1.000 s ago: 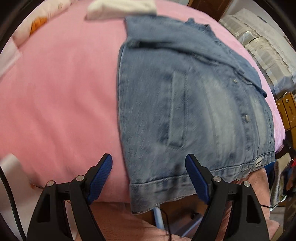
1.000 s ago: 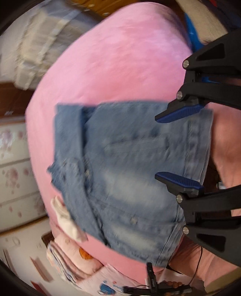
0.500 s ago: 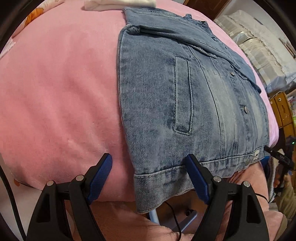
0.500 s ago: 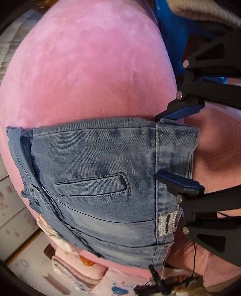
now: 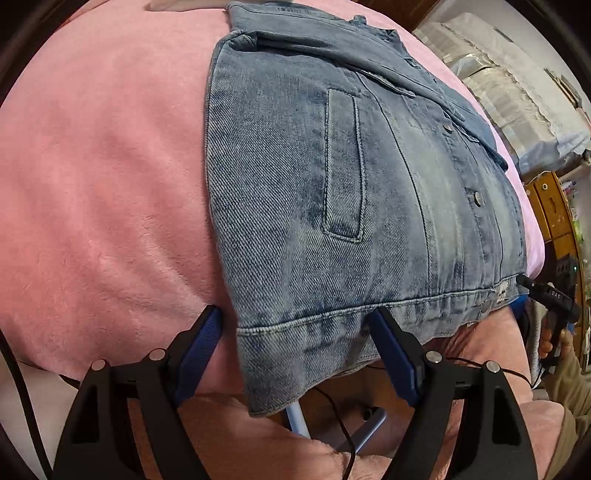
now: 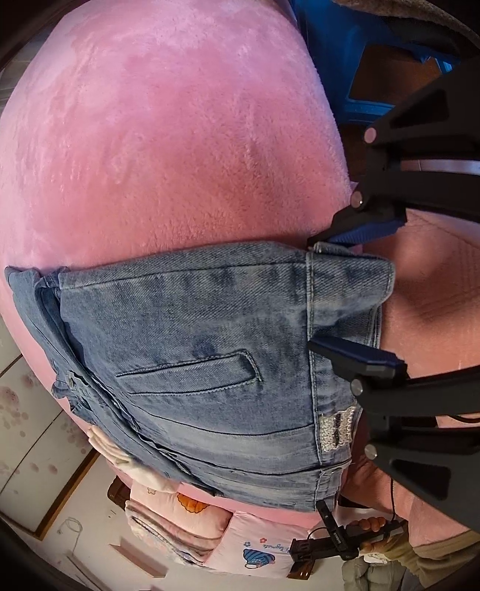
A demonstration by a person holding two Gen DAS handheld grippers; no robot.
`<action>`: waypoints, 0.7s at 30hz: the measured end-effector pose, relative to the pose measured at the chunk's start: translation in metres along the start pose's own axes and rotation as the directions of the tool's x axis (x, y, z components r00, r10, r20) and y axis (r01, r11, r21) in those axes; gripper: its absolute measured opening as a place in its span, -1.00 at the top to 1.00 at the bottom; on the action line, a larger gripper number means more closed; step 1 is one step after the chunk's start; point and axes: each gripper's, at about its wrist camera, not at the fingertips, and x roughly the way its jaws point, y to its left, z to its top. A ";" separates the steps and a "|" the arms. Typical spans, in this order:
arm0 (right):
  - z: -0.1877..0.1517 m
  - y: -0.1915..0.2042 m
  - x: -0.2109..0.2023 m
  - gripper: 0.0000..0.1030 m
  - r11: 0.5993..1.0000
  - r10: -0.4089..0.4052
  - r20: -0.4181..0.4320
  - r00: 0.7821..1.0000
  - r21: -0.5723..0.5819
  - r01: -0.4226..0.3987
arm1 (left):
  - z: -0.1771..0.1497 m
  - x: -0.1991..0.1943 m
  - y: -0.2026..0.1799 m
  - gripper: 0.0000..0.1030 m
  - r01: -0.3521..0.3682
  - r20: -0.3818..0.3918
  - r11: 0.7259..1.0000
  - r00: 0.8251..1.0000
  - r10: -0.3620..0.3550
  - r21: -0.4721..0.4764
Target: Fold large clothes
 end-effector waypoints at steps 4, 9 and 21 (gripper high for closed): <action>-0.003 -0.003 -0.002 0.05 1.000 -0.004 0.002 1.000 -0.004 0.004 | 0.000 0.003 -0.001 -0.67 0.006 0.004 1.000 1.000 -0.006 -0.012; -0.002 -0.001 -0.003 0.05 1.000 -0.023 -0.004 1.000 -0.014 0.023 | 0.001 0.007 -0.013 -0.21 -0.032 0.020 0.999 0.999 0.032 -0.001; 0.006 0.020 -0.013 0.53 0.993 -0.082 0.032 0.996 -0.086 0.085 | 0.016 -0.015 -0.015 0.76 0.048 0.004 0.994 0.999 -0.048 -0.103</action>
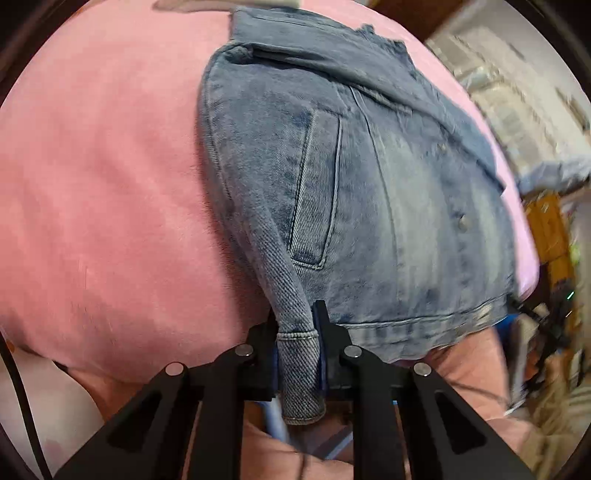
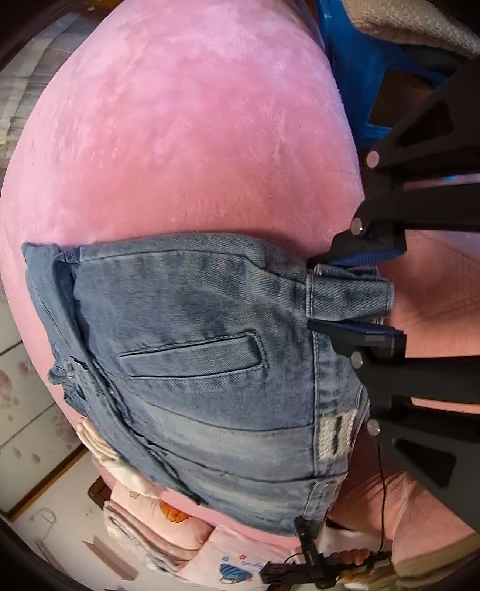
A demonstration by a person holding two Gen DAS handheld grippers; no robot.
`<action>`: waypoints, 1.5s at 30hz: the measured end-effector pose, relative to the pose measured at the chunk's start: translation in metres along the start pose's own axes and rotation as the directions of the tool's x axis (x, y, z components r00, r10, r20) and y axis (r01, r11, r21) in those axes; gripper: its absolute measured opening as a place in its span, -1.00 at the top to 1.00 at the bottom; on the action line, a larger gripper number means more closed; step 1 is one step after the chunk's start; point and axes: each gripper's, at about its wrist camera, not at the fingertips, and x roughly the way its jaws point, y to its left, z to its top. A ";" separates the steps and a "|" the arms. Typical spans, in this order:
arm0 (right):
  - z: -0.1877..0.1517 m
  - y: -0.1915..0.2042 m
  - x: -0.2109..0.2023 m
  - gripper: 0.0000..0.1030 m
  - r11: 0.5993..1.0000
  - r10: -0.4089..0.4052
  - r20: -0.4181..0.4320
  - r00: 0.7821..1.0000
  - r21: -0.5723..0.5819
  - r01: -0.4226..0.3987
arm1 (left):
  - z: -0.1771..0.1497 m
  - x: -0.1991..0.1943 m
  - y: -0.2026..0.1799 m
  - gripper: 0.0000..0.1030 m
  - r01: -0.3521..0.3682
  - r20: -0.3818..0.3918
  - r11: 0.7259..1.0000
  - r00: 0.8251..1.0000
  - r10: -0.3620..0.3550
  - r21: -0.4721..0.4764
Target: Fold large clothes
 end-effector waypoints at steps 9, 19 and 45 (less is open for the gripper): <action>0.043 0.029 -0.065 0.70 0.985 0.170 0.195 0.966 0.006 -0.175 | 0.037 -0.059 -0.021 0.77 0.291 0.173 0.945 0.948 -0.266 -0.146; 0.185 0.045 -0.099 0.71 0.962 0.229 0.355 0.907 0.058 -0.265 | 0.184 -0.102 -0.041 0.77 0.346 0.358 0.916 0.897 -0.259 -0.203; 0.369 0.036 0.109 -0.10 0.989 -0.145 0.232 0.962 -0.002 0.149 | 0.376 0.069 -0.027 -0.15 -0.167 0.224 0.986 0.961 0.162 0.004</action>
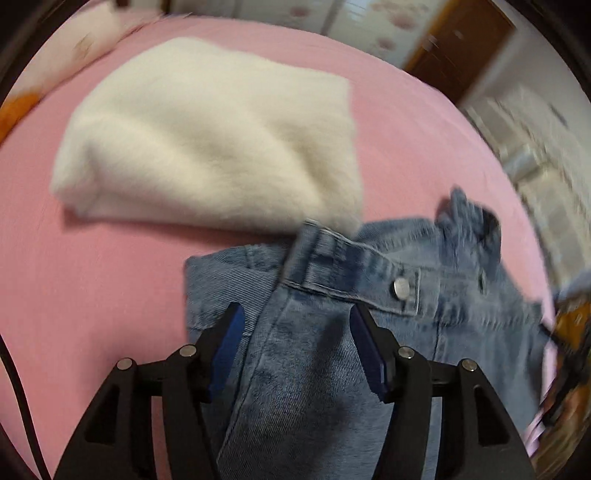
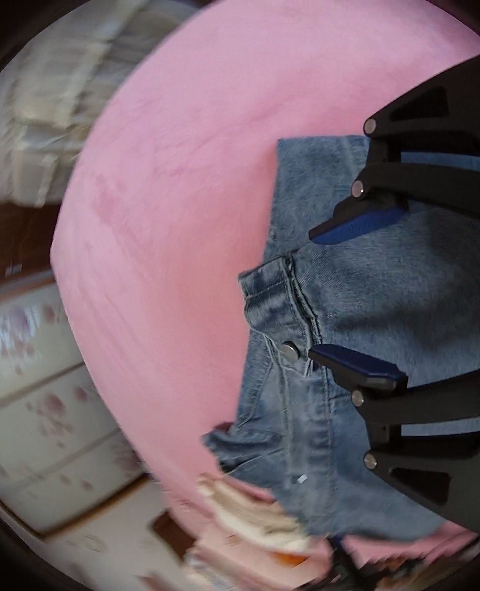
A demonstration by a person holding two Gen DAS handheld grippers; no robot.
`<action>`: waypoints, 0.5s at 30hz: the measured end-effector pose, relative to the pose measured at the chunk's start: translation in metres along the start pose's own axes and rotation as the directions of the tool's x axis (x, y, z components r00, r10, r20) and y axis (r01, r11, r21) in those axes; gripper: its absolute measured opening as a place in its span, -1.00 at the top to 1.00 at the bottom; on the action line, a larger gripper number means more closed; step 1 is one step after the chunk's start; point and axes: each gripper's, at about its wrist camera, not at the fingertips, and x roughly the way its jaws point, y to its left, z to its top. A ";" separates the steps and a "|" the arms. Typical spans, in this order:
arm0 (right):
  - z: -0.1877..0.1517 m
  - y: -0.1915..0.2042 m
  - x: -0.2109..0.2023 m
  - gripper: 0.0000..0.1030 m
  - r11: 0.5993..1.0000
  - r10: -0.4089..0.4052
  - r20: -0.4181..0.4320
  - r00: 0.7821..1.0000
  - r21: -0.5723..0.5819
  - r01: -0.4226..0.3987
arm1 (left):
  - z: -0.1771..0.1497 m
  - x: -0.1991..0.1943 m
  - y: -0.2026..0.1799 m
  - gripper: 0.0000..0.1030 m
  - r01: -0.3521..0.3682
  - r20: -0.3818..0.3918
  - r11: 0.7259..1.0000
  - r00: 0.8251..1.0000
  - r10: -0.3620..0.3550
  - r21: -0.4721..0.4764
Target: Fold large clothes
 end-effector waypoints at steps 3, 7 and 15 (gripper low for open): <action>0.003 0.014 0.007 -0.10 0.990 -0.091 0.015 0.996 -0.107 0.092 | -0.002 0.004 -0.017 -0.27 -0.045 0.004 0.991 0.999 0.044 0.123; 0.008 0.027 0.016 -0.10 0.965 -0.167 0.036 0.985 -0.199 0.171 | 0.001 0.013 -0.033 -0.35 -0.120 0.018 0.966 0.993 0.119 0.230; 0.018 0.026 0.025 -0.22 0.962 -0.200 0.038 0.979 -0.185 0.203 | 0.009 0.028 -0.047 -0.67 -0.234 0.052 0.910 0.972 0.231 0.341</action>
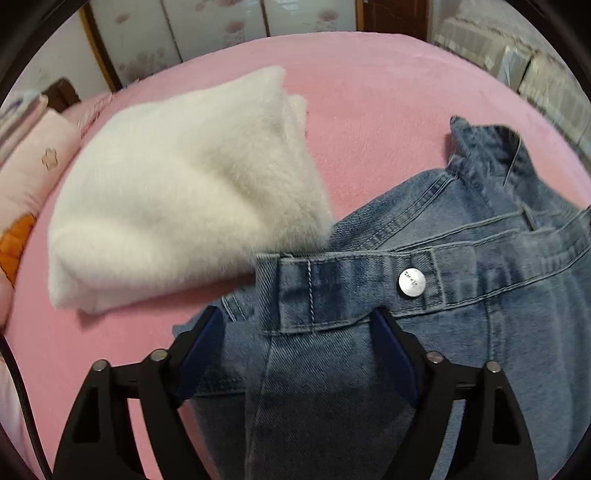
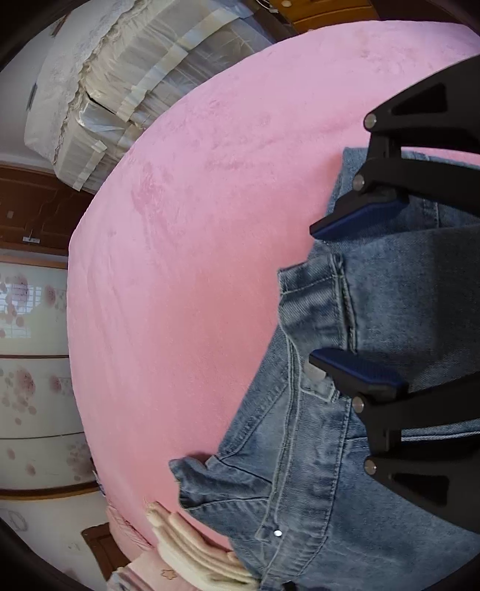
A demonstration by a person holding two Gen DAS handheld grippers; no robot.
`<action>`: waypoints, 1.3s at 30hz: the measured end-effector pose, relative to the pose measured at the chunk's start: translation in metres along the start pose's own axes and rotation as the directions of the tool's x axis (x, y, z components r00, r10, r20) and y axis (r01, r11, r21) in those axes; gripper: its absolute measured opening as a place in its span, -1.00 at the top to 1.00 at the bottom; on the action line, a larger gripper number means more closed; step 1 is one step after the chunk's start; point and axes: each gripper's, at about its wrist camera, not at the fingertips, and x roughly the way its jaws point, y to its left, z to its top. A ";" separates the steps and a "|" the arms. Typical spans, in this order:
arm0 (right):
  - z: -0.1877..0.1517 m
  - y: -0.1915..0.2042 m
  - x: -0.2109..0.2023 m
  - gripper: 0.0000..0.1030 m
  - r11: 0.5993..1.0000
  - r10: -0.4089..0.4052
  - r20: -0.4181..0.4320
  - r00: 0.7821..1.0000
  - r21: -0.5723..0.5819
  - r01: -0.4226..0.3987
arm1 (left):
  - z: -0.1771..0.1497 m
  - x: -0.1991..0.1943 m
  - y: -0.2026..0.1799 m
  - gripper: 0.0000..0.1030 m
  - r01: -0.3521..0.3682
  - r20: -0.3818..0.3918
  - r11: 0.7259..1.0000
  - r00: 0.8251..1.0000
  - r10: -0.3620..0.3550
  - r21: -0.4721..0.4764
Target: Fold large clothes
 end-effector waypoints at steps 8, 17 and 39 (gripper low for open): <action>-0.001 -0.002 0.012 -0.30 1.000 0.006 -0.004 1.000 -0.004 -0.006 | 0.000 0.003 -0.008 0.32 -0.010 0.048 0.999 0.999 0.008 0.035; -0.007 0.003 -0.016 0.51 1.000 -0.015 0.074 0.997 0.007 0.015 | -0.010 -0.042 0.001 0.58 -0.095 0.193 0.990 0.974 0.115 -0.107; 0.019 0.013 0.045 0.50 0.992 -0.107 0.058 0.993 0.075 0.102 | 0.010 0.005 -0.001 0.55 -0.184 0.238 0.959 0.942 0.235 -0.217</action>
